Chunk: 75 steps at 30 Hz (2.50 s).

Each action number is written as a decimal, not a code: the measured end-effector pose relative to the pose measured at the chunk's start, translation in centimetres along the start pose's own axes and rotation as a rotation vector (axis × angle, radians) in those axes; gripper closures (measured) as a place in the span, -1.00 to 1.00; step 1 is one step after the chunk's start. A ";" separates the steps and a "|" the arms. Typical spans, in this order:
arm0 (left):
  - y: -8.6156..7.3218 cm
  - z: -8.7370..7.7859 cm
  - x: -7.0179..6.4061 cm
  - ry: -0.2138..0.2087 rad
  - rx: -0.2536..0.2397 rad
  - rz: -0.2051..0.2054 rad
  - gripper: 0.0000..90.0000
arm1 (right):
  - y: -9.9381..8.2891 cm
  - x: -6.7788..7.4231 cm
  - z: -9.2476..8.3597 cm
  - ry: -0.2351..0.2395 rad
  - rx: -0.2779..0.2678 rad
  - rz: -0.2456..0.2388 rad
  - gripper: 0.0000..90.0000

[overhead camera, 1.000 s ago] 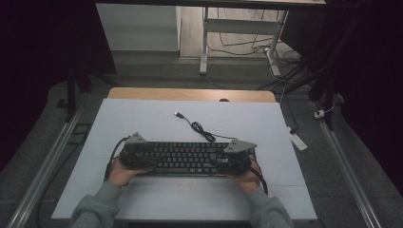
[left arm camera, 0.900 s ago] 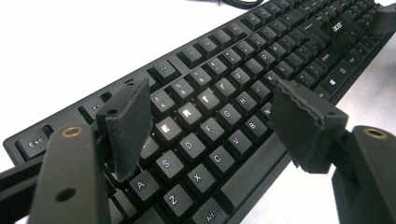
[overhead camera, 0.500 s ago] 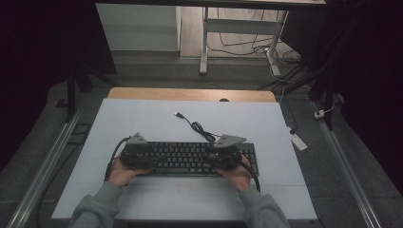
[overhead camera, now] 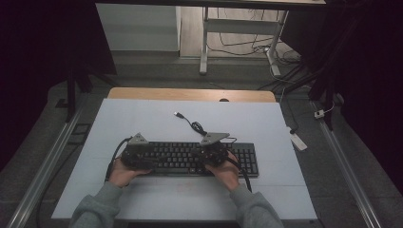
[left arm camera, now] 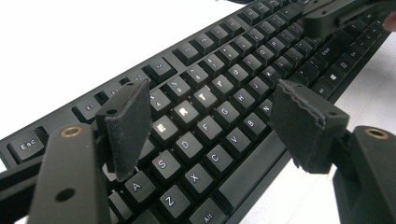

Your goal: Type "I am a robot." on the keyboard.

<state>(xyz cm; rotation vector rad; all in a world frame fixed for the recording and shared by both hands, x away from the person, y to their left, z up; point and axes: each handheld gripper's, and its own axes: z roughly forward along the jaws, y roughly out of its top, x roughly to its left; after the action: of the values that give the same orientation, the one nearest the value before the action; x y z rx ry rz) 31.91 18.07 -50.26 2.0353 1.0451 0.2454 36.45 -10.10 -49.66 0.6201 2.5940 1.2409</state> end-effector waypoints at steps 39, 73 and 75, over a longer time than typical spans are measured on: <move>0.0 0.2 -0.1 0.008 0.017 0.015 -0.34 | 0.3 -0.4 3.4 -0.028 0.084 0.021 1.00; -0.1 -0.1 0.3 0.027 0.001 0.002 -0.33 | -1.8 -0.9 -3.1 -0.079 -0.070 0.062 0.34; -0.1 -0.1 0.3 0.028 0.000 -0.001 -0.33 | -2.2 -0.8 -3.5 -0.085 -0.064 0.052 0.29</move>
<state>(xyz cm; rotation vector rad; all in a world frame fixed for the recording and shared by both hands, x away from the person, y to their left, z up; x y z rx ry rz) 31.98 18.41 -50.35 2.0364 1.0630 0.2748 35.33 -14.13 -49.15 0.7160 2.4735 1.2785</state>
